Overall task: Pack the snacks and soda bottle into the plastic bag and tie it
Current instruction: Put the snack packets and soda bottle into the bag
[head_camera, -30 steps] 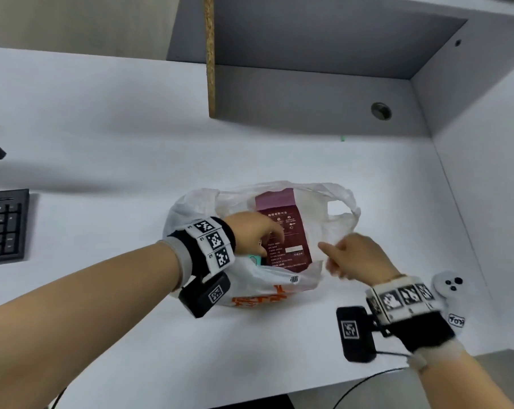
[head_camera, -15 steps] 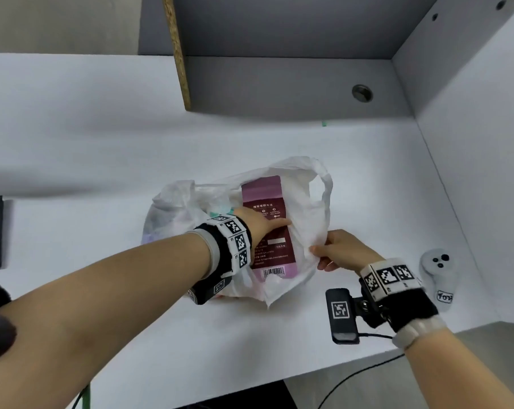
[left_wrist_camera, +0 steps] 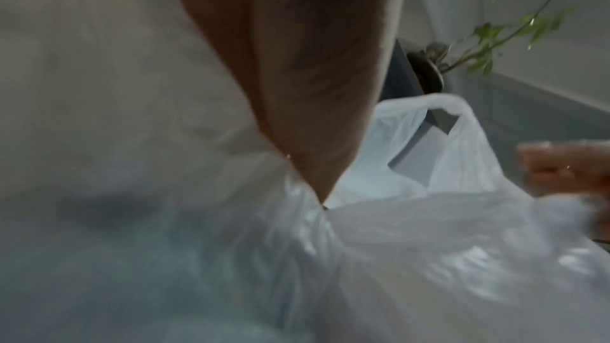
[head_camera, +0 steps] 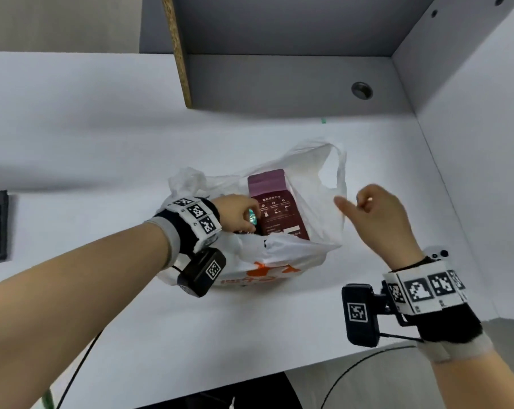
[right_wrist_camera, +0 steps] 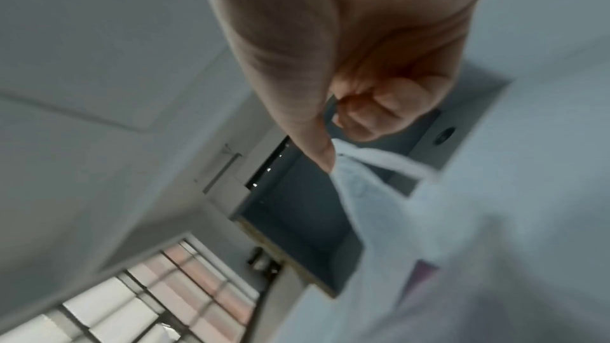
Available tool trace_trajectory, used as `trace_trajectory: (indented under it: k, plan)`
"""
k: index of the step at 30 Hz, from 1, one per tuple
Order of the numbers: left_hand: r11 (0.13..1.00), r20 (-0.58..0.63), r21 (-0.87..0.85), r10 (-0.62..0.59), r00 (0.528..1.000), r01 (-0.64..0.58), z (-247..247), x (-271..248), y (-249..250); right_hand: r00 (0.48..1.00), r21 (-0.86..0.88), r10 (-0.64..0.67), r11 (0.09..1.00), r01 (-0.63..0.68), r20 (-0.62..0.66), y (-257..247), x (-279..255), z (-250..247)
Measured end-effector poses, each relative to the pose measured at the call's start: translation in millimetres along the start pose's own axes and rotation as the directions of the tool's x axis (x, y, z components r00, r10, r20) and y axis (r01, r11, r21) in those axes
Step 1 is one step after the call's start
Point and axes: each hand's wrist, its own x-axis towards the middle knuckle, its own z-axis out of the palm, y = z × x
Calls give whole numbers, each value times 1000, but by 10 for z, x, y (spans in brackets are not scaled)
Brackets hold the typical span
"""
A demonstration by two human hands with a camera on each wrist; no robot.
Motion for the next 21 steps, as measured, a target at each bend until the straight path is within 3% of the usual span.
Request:
trace_trajectory:
  k: [2, 4, 6, 8, 11, 13, 15, 18, 21]
  plan:
    - [992, -24, 117, -41, 999, 44, -85, -128, -75, 993, 277, -106, 957, 86, 59, -273, -34, 80]
    - [974, -18, 209, -83, 996, 85, -132, -258, -147, 934, 310, -205, 944, 110, 294, -523, -39, 352]
    - [970, -2, 225, -98, 995, 96, -139, -373, -207, 850, 85, -201, 979, 183, 487, -601, 59, 745]
    - [969, -8, 236, -74, 997, 74, -114, -455, -267, 806, -197, -83, 950, 242, 587, -580, 150, 1106]
    - [958, -113, 280, -30, 993, 61, -42, -540, -387, 812, -419, 42, 872, 255, 582, -548, 129, 1422]
    - [953, -174, 279, -72, 982, 120, -4, -585, -452, 820, -498, 70, 822, 275, 568, -576, 75, 1546]
    - [948, -153, 256, -154, 976, 189, 55, -619, -530, 841, -548, 97, 797, 255, 532, -638, 23, 1667]
    - [969, -94, 143, -191, 977, 204, 131, -641, -620, 897, -548, 205, 835, 48, 391, -650, -69, 1836]
    - [980, -97, 57, -185, 978, 191, 141, -678, -657, 925, -453, 180, 892, -9, 335, -584, -137, 1998]
